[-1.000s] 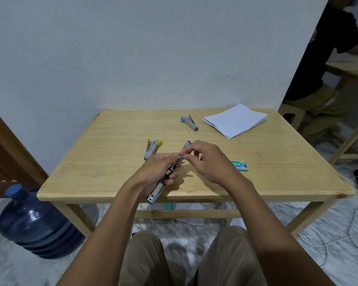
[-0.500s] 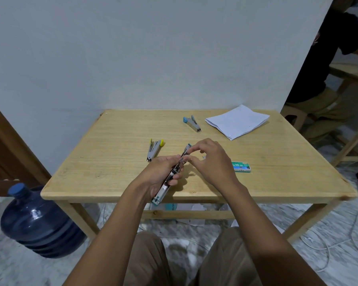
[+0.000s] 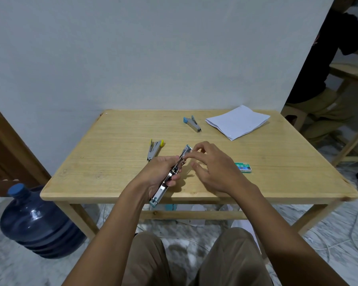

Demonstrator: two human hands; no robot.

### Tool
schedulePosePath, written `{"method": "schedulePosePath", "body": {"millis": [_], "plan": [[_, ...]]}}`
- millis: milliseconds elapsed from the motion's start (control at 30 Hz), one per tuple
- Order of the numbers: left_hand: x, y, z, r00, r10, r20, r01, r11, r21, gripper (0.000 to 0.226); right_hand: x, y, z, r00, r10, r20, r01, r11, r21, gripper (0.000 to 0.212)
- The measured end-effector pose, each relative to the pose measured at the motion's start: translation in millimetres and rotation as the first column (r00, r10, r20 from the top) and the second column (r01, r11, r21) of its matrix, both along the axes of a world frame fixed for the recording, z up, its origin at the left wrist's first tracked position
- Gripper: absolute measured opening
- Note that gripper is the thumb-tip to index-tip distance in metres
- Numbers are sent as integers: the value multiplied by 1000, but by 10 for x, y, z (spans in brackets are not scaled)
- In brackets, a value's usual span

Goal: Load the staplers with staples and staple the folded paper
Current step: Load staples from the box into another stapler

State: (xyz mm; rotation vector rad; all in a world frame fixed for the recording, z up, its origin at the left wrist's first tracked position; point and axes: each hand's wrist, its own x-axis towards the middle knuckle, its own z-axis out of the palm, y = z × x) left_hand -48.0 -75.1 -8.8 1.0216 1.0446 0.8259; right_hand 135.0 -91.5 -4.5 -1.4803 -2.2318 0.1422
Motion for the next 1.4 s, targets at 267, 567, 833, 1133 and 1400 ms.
{"method": "schedulePosePath", "body": {"millis": [267,567,833,1133,1400], "plan": [[49,-39,5,999,34,-7,-35,999,-18,26,28,28,17,985,-98,144,90,994,61,37],[65,-34,-7,997,80,-21,-81,997,-15,28,-75,-127,-59,839,-52,-541,29,998,-50,14],[118,-25,-50,994,110,11,-110,993,-30,23,-173,-86,-200,855,-17,-518,48,998,47,7],[139,-57,-67,997,77,-5,-77,997,3,26,-243,-43,-259,887,-116,-448,110,993,-39,19],[156,-46,-91,996,94,-10,-94,996,2,26,-306,-119,-343,926,-158,-343,155,987,-36,35]]}}
